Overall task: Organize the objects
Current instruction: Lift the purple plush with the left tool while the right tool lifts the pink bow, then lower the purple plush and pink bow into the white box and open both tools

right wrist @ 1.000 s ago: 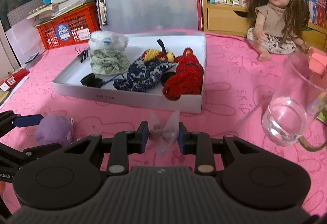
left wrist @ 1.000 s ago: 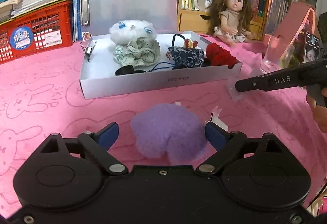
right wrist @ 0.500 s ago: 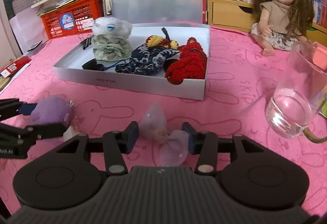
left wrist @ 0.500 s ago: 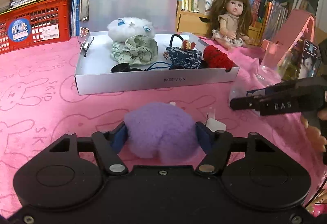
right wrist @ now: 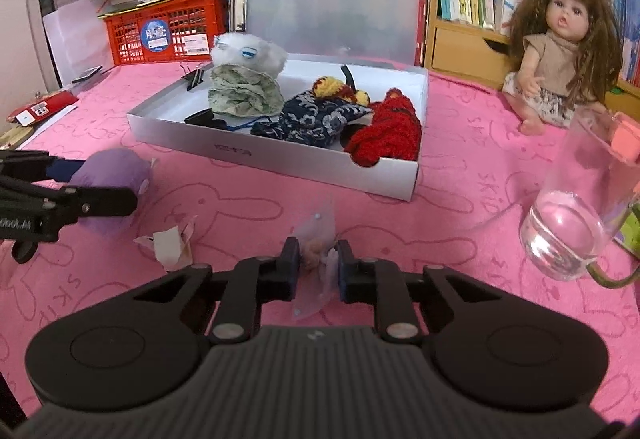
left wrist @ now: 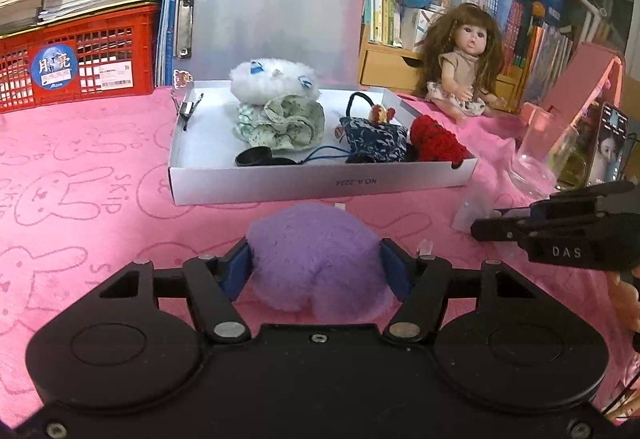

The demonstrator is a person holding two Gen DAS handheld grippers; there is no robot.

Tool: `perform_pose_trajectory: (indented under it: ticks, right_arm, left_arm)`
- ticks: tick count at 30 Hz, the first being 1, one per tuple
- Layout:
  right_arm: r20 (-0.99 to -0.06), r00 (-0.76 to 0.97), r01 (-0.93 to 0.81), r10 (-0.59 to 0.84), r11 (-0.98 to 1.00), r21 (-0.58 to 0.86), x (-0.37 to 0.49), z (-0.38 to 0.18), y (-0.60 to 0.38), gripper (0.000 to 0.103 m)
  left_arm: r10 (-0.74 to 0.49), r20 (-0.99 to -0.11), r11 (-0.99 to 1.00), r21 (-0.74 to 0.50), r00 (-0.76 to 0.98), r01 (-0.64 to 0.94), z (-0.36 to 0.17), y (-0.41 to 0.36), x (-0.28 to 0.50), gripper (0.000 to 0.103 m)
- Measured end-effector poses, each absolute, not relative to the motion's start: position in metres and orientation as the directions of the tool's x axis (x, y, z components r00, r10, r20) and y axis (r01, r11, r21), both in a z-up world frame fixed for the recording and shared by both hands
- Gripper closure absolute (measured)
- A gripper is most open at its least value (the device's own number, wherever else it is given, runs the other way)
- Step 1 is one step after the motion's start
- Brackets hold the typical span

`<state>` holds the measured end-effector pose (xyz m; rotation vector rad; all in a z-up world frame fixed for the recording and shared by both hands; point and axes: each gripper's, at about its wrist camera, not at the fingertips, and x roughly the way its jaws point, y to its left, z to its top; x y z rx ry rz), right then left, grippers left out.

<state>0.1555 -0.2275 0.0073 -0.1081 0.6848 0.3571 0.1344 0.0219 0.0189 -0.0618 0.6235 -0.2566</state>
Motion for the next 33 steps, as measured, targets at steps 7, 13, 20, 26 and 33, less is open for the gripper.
perform_pose_trajectory:
  ticks: [7,13,20,26,33]
  right_arm:
    - [-0.616,0.727,-0.352,0.303,0.935,0.044,0.158,0.019,-0.225,0.081]
    - [-0.584,0.75,-0.321,0.311,0.943,0.09,0.171,0.037,-0.23,0.081]
    - [-0.583,0.753,-0.269,0.305,0.951,0.15,0.201,0.048,-0.23,0.081]
    - [-0.595,0.732,-0.231,0.333,0.942,0.243,0.231,0.043,-0.231,0.08]
    - [-0.62,0.71,-0.205,0.334,0.94,0.271,0.262,0.034,-0.224,0.08]
  left_arm:
    - [-0.243,-0.545,0.97,-0.138,0.802,0.199,0.03,0.026,0.145,0.039]
    - [-0.236,-0.514,0.97,-0.173,0.825,0.17,0.046,0.029,0.166,0.039]
    - [-0.203,-0.505,0.975,-0.18,0.839,0.127,0.055,0.029,0.201,0.039]
    - [-0.178,-0.548,0.98,-0.174,0.818,0.096,0.047,0.028,0.234,0.039]
    - [-0.158,-0.592,0.984,-0.165,0.79,0.072,0.031,0.024,0.264,0.039]
